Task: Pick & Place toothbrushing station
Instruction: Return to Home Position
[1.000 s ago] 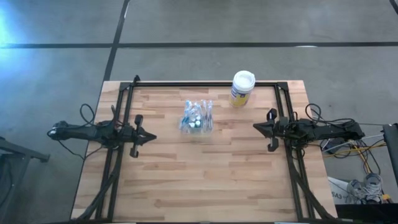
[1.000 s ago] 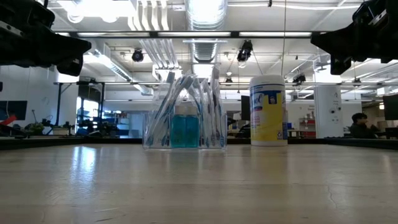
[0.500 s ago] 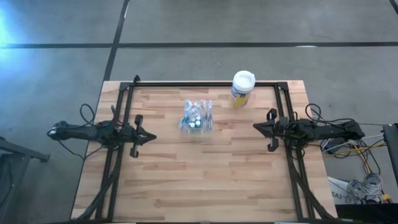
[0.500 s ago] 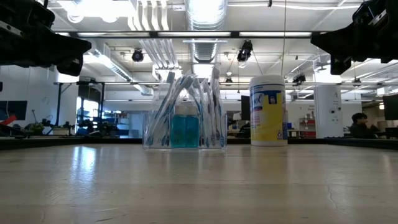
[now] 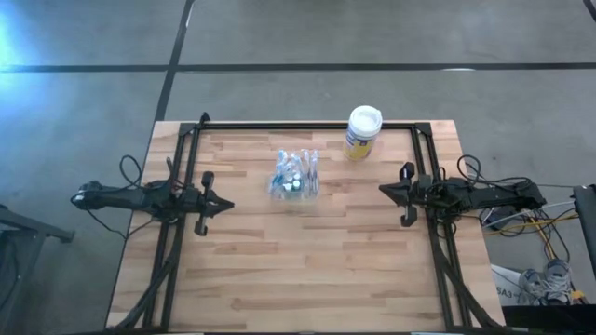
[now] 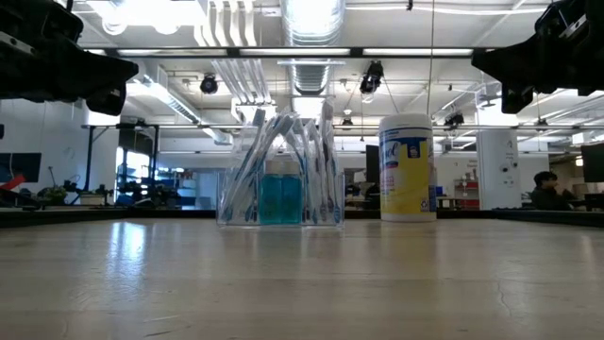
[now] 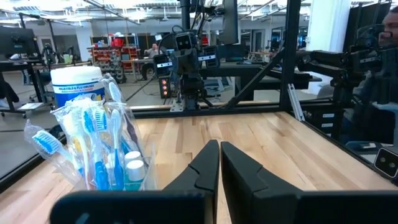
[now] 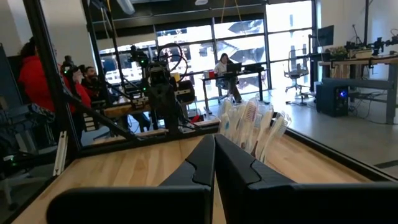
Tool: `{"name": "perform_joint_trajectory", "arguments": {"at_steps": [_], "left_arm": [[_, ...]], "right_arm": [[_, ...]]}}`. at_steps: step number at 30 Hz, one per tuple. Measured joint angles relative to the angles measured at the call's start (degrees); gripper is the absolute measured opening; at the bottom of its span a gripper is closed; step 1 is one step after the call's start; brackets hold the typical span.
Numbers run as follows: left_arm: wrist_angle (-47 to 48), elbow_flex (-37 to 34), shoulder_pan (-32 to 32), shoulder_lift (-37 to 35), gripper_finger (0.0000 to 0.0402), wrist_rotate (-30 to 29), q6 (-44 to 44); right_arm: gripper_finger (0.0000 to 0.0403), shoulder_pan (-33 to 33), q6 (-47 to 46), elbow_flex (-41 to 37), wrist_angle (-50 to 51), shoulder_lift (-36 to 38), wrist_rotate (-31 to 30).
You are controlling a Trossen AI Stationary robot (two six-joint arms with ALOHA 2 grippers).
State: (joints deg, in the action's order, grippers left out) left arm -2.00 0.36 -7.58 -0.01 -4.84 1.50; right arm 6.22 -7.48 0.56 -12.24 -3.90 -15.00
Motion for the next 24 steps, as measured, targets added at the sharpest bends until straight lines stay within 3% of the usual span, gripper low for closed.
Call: {"name": "perform_joint_trajectory", "arguments": {"at_steps": [24], "left_arm": [[-0.1,0.0,0.0,0.0,0.0018,0.0,0.0]], "right_arm": [[0.0008,0.0,0.0,0.0,0.0,0.0,0.0]]}}
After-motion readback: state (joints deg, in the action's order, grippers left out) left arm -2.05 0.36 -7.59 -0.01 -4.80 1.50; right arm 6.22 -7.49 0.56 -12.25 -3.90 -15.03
